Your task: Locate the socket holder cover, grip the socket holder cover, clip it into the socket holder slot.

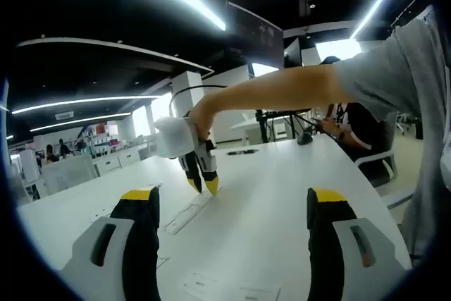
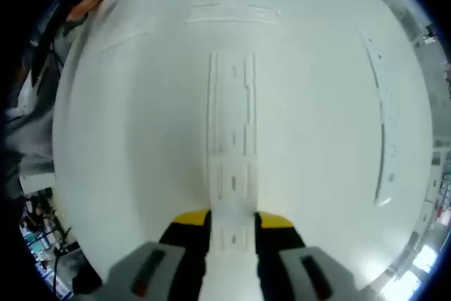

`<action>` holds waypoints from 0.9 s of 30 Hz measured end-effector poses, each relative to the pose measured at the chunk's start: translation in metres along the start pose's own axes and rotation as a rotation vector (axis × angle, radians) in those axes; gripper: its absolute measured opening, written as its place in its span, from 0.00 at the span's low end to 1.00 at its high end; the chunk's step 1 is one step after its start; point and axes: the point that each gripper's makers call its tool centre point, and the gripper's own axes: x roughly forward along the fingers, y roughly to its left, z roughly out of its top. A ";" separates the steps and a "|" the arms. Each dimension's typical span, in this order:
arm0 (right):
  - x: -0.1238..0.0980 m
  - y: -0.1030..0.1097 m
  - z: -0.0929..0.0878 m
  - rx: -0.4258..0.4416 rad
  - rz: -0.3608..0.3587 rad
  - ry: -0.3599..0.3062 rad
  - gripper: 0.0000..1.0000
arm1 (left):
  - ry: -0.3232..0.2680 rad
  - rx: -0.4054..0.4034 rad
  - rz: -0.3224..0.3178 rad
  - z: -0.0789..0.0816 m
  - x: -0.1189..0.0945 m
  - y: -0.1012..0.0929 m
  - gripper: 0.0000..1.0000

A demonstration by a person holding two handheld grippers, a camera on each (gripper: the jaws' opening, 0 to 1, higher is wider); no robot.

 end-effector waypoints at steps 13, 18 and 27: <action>0.000 -0.002 0.002 -0.025 -0.003 0.070 0.26 | 0.009 0.001 -0.002 -0.003 0.000 -0.001 0.85; 0.000 -0.003 0.002 -0.031 -0.003 0.100 0.26 | 0.010 0.003 -0.004 -0.002 -0.001 -0.001 0.85; 0.001 0.006 0.004 -0.050 -0.007 0.152 0.26 | 0.013 0.004 -0.004 -0.002 -0.001 0.000 0.85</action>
